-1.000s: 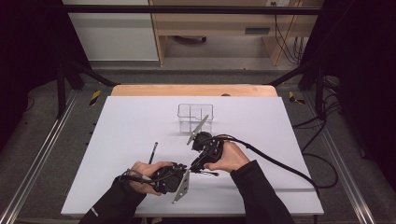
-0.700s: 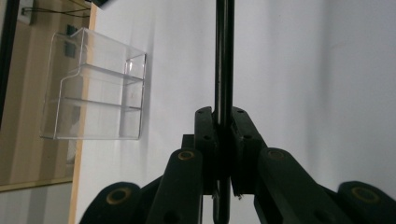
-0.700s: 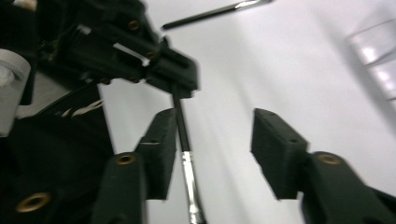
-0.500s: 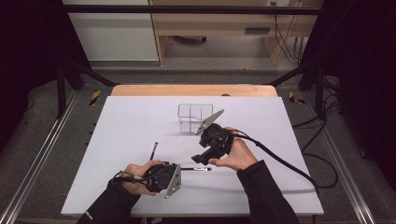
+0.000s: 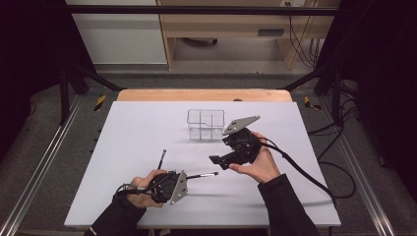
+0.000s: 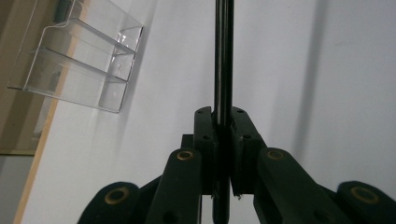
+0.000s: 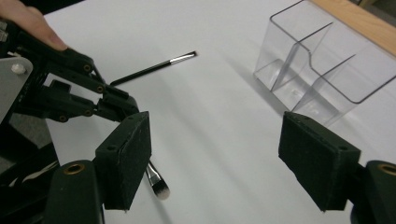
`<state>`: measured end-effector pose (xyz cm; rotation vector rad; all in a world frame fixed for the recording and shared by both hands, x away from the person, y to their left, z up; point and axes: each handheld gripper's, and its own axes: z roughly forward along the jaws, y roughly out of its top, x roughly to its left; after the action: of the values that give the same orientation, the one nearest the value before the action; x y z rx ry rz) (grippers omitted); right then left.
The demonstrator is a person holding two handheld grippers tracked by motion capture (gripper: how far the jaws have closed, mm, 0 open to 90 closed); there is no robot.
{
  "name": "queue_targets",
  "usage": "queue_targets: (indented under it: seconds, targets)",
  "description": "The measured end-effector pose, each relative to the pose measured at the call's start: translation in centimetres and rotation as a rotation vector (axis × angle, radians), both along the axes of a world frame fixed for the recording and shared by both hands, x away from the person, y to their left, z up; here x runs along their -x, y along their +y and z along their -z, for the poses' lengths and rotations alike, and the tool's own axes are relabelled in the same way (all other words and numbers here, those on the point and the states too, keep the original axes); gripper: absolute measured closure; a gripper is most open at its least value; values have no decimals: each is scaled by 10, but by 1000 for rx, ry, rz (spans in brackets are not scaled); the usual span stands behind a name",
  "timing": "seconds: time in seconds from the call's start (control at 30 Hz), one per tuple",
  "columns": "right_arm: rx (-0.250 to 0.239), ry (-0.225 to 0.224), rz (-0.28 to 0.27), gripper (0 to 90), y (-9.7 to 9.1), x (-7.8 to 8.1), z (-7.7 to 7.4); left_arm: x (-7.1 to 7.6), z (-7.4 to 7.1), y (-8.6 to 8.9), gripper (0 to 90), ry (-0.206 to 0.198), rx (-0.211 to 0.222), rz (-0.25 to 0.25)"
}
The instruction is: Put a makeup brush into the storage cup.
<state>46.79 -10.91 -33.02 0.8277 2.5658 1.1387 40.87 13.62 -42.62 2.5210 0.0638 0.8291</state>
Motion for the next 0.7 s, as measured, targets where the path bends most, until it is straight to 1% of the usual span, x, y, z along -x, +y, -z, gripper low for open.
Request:
queue_targets:
  seconds: [0.07,0.1,0.13,0.17,0.2,0.23,0.3,0.33,0.37,0.4,0.47,0.5,0.53,0.57,0.6,0.67,0.7]
  targets:
    - [-19,-18,31,222,-6,2,-1,0,1,1,824,1,12,-14]
    - [-19,-18,31,222,-6,2,-1,0,1,1,824,4,19,-21]
    - [-29,-30,54,200,-9,3,-1,-1,1,3,824,11,40,-33]
    - [-29,-30,54,200,-9,3,-1,-1,1,3,824,11,40,-33]
    - [-54,-49,88,179,-14,5,0,-1,1,4,824,15,50,-41]
    - [-54,-49,88,179,-14,5,0,-1,1,5,824,20,59,-48]
    - [-89,-68,123,155,-21,6,1,-2,2,6,824,29,77,-65]
    - [-98,-74,135,149,-23,6,2,-2,3,7,824,35,86,-74]
    - [-98,-74,135,149,-23,6,2,-3,3,8,824,40,97,-83]
    - [-117,-86,156,135,-26,7,4,-3,4,9,825,48,111,-90]
    - [-125,-91,164,133,-28,8,5,-4,4,10,824,60,133,-105]
    - [-147,-99,184,127,-31,10,7,-5,5,10,824,63,140,-114]
    - [-159,-95,192,120,-33,10,8,-5,5,11,824,65,144,-122]
    - [-159,-95,192,120,-33,10,8,-6,5,11,824,72,158,-130]
    - [-171,-100,202,109,-36,11,11,-6,6,11,824,74,166,-135]
    - [-171,-96,206,101,-38,12,12,-7,6,11,824,83,181,-151]
    - [-183,-102,215,98,-41,13,16,-7,7,11,824,85,190,-159]
